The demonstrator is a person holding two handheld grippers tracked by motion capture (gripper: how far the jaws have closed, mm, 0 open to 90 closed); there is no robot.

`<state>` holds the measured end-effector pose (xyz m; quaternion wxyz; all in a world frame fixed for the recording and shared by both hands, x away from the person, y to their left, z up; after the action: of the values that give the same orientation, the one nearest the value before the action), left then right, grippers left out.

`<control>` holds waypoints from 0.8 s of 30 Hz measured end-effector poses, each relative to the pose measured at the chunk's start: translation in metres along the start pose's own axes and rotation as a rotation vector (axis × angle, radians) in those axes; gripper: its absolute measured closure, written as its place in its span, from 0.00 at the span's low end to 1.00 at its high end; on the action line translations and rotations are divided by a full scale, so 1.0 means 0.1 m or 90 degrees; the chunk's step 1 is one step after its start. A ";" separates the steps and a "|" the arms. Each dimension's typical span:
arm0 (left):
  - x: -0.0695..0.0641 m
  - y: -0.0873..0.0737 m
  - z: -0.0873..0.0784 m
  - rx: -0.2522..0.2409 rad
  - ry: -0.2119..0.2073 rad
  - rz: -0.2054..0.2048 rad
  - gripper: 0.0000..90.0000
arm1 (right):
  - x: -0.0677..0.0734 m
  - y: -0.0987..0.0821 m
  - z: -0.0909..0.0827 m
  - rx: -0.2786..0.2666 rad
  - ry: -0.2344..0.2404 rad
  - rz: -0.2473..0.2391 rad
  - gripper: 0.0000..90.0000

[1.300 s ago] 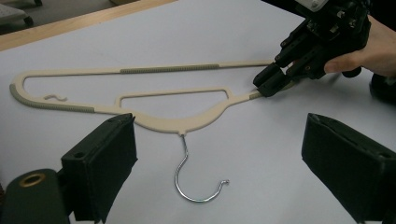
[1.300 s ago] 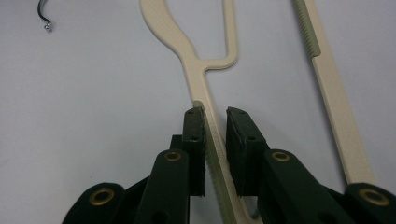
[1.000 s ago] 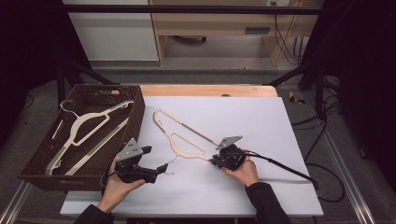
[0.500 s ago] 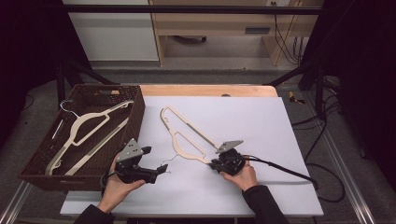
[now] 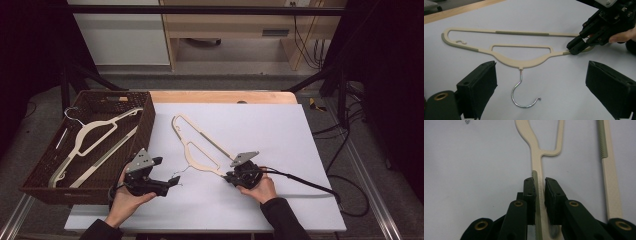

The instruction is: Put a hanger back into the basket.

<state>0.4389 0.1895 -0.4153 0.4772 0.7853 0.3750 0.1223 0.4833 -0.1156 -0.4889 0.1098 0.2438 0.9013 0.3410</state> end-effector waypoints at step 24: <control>0.12 0.18 0.62 0.107 0.023 -0.011 0.34 | -0.06 0.14 -0.40 -0.089 0.025 0.015 0.89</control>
<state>0.4905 0.1524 -0.4340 0.4036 0.8173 0.3990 0.1001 0.4792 -0.1320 -0.4491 0.1048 0.2395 0.8743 0.4088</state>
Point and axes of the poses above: each handheld gripper's, and its own axes: z roughly forward along the jaws, y roughly out of its top, x roughly to its left, the point moved 2 cm from there along z, roughly forward along the jaws, and after that the axes turned 7 degrees about -z, right-handed, at the moved point
